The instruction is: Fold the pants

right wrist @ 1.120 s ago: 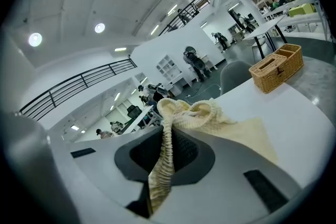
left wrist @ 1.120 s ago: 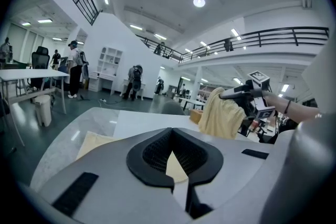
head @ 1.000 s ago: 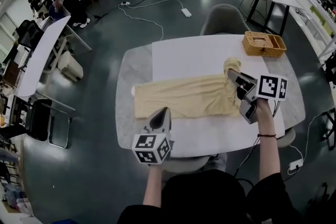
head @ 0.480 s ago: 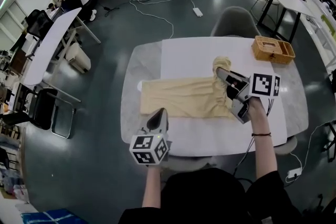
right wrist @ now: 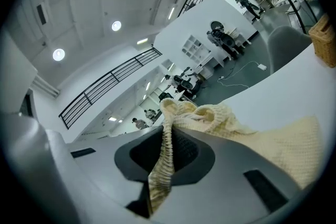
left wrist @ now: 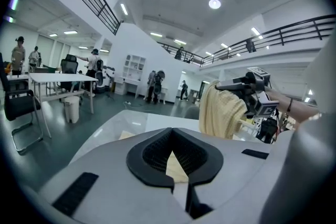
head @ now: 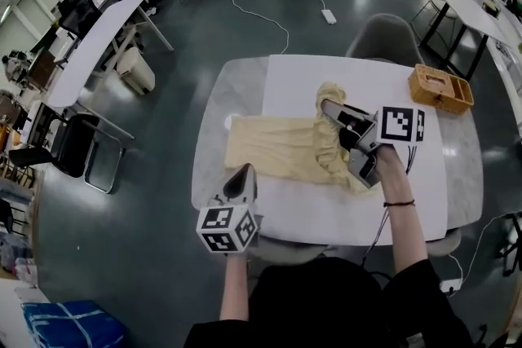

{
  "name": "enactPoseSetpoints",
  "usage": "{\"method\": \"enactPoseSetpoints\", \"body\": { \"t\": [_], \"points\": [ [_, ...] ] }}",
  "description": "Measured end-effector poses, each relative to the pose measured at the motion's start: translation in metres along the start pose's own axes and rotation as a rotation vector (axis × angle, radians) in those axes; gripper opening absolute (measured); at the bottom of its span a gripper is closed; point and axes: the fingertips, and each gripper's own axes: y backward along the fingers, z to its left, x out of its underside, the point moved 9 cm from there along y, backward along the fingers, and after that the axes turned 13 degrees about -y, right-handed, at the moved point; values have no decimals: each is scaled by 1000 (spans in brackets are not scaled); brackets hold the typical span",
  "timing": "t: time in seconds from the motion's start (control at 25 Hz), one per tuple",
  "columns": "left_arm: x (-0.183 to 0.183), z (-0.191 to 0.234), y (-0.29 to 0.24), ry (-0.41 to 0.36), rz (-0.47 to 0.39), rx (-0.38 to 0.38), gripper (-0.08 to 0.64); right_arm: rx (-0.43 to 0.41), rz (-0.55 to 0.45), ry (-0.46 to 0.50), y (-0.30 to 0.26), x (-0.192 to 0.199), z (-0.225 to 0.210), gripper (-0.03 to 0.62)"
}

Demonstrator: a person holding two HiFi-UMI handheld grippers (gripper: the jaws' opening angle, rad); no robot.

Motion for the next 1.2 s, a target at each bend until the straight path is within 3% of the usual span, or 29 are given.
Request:
{"method": "enactPoseSetpoints", "body": {
  "t": [0.12,0.48,1.2],
  "points": [
    [1,-5,3,10,2,-29,14,-57,34,-10,-9,1,1,35],
    [9,17,19,38,35,-82,14,-48,112,-25,-60,18,-1,35],
    [45,105,-3,78,125,5,14,91,212,-35,-199,73,-13,35]
  ]
}}
